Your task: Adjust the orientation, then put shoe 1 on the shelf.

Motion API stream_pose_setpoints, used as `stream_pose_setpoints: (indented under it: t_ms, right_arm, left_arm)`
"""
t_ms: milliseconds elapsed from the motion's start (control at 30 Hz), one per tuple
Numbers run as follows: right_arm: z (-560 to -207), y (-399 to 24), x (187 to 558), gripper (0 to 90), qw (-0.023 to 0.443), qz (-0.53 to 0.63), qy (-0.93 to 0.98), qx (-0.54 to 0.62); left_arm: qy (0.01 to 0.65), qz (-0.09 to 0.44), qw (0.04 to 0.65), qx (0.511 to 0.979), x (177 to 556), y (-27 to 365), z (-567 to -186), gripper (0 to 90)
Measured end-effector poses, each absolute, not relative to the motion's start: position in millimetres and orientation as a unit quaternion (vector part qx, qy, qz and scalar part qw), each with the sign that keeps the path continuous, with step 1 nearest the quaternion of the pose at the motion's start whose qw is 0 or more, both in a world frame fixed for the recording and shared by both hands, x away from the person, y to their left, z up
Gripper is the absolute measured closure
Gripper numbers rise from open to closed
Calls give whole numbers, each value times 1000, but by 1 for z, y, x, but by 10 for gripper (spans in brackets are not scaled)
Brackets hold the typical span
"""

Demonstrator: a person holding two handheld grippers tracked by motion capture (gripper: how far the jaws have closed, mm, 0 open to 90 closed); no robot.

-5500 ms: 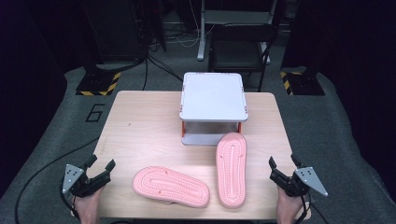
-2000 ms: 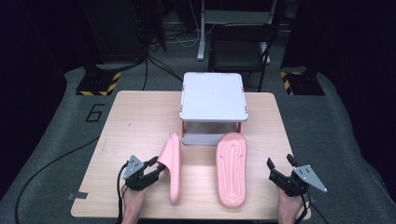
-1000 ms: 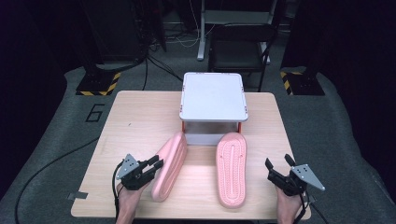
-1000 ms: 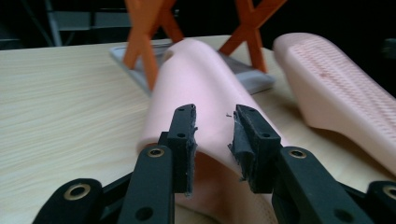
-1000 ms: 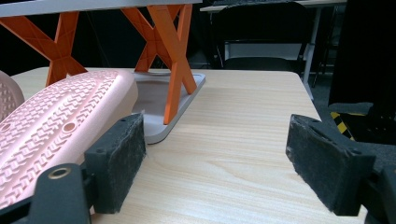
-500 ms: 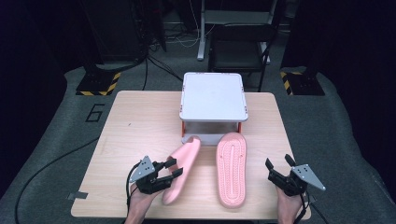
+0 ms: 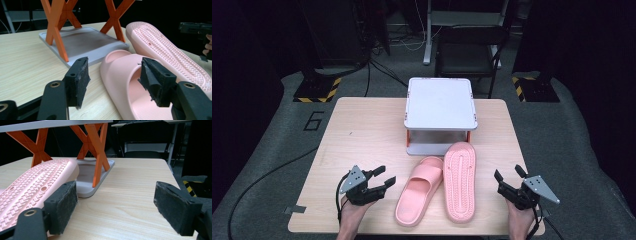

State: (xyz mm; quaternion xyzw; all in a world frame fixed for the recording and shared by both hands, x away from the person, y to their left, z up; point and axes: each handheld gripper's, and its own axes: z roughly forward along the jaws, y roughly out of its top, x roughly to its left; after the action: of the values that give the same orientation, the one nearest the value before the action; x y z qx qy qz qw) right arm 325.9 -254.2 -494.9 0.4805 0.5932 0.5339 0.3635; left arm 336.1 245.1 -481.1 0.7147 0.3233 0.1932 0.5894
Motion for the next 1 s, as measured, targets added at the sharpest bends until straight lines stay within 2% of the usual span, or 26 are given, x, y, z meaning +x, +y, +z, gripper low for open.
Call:
stream_pose_setpoints:
  t_ms: [367, 533, 700, 800, 933, 1000]
  right_arm:
    - [-492, -251, 326, 156, 351, 541, 588, 488]
    - [-491, -248, 328, 154, 347, 539, 596, 483]
    - [-492, -247, 330, 154, 340, 540, 598, 485]
    - [-492, -247, 331, 154, 341, 539, 600, 482]
    - [-492, -246, 332, 155, 339, 538, 601, 483]
    - [-492, -246, 332, 156, 339, 538, 602, 482]
  left_arm:
    - [337, 192, 576, 720, 338, 248, -483, 227]
    - [331, 178, 567, 733, 340, 241, -489, 226]
    - [300, 141, 542, 773, 340, 222, -501, 263]
    - [296, 131, 534, 781, 342, 209, -510, 292]
    - [309, 124, 522, 785, 352, 196, -516, 392]
    - [315, 125, 515, 787, 356, 190, -517, 469]
